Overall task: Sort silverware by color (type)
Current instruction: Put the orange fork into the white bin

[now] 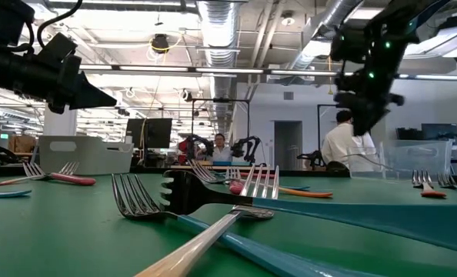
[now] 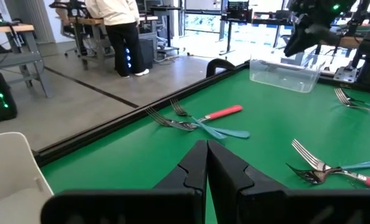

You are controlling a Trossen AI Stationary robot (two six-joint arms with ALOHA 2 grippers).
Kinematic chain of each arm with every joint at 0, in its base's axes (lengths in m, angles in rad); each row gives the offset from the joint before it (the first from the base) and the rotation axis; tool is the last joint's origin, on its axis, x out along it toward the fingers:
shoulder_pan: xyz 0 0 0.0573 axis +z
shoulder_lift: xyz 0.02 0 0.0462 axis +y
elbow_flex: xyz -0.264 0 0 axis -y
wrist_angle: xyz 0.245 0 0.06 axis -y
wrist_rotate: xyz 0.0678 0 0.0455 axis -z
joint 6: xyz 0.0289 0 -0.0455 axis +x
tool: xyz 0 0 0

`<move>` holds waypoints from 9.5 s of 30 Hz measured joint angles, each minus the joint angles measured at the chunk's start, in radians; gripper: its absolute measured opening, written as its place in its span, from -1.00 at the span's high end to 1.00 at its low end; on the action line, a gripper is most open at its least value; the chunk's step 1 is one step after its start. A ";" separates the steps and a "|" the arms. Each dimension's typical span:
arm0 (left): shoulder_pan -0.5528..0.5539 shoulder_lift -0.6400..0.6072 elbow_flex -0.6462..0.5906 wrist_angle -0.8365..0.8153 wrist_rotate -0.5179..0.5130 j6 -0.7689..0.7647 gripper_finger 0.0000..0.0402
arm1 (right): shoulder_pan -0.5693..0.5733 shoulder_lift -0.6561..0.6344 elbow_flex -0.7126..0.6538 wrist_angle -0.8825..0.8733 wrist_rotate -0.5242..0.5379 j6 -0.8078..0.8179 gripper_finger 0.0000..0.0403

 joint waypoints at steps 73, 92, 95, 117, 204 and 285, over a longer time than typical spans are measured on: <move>-0.105 0.030 0.018 -0.056 -0.002 -0.291 0.99 | 0.718 0.376 0.144 -0.193 -0.160 0.754 0.46; -0.103 0.031 0.018 -0.059 -0.046 -0.230 0.99 | 0.724 0.387 0.144 -0.388 -0.145 -0.304 0.46; -0.103 0.031 0.018 -0.059 -0.042 -0.232 0.99 | 0.725 0.387 0.144 -0.387 -0.172 -0.453 0.46; -0.103 0.031 0.018 -0.058 -0.029 -0.233 0.99 | 0.757 0.386 -0.031 -0.203 -0.159 -0.545 0.50; 0.493 0.493 0.790 -0.804 0.195 -0.024 0.96 | 0.648 0.559 0.408 0.879 -0.162 -0.163 0.40; 0.062 0.668 0.346 0.222 0.468 -0.028 0.53 | 0.893 0.508 -0.024 1.046 0.273 0.409 0.42</move>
